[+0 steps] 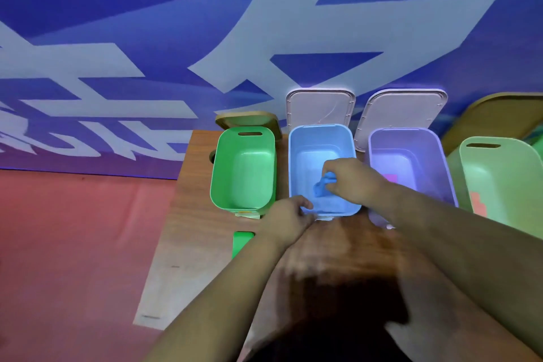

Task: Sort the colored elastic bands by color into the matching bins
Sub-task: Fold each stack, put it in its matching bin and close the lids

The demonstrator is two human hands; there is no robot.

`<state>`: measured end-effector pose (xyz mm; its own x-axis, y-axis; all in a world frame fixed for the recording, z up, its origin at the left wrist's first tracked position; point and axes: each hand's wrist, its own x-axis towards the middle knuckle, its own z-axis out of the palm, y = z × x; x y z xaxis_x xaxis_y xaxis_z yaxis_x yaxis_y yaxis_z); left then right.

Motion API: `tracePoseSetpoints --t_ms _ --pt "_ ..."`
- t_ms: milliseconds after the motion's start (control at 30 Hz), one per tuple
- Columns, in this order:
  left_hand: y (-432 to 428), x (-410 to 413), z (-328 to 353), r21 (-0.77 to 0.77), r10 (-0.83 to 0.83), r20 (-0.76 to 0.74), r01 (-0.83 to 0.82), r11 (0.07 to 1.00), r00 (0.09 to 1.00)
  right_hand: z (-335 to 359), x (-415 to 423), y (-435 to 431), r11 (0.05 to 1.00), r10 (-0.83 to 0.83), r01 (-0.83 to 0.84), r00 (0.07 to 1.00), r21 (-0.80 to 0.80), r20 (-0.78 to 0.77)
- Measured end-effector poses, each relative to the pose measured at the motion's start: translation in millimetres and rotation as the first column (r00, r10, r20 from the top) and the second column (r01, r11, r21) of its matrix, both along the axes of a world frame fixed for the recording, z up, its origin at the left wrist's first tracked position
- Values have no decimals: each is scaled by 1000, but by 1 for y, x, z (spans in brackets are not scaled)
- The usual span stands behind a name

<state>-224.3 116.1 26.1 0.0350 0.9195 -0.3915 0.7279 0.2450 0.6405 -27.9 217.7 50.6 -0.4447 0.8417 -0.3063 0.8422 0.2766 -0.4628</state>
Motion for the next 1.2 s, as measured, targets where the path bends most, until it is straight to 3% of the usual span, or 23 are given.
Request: tracePoseSetpoints --t_ms 133,267,400,600,700,833,967,1200 --pt "1 -4 -4 57 -71 -32 73 996 997 -25 -17 6 987 143 -131 980 -93 140" --pt "-5 -16 -12 33 -82 127 79 996 988 -45 -33 12 969 198 -160 958 -187 208" --pt "-12 -34 -20 -21 -44 294 53 998 955 -60 -46 22 959 187 -116 946 -260 267" --pt "-31 -63 -27 -97 -6 311 37 995 950 -71 -56 35 966 132 -56 946 -252 296" --pt "-43 -81 -34 -119 -45 224 73 990 974 -73 -57 35 973 95 -22 945 -229 313" --pt "-58 -108 -50 -4 -109 -82 109 994 991 -70 -50 31 983 65 -3 942 -185 328" --pt "-67 -122 -63 -74 -164 -447 146 986 879 -61 -43 22 993 -17 46 970 -113 243" --pt "-65 -120 -72 -122 -195 -516 154 980 834 -38 -31 -2 994 -72 78 994 -74 85"
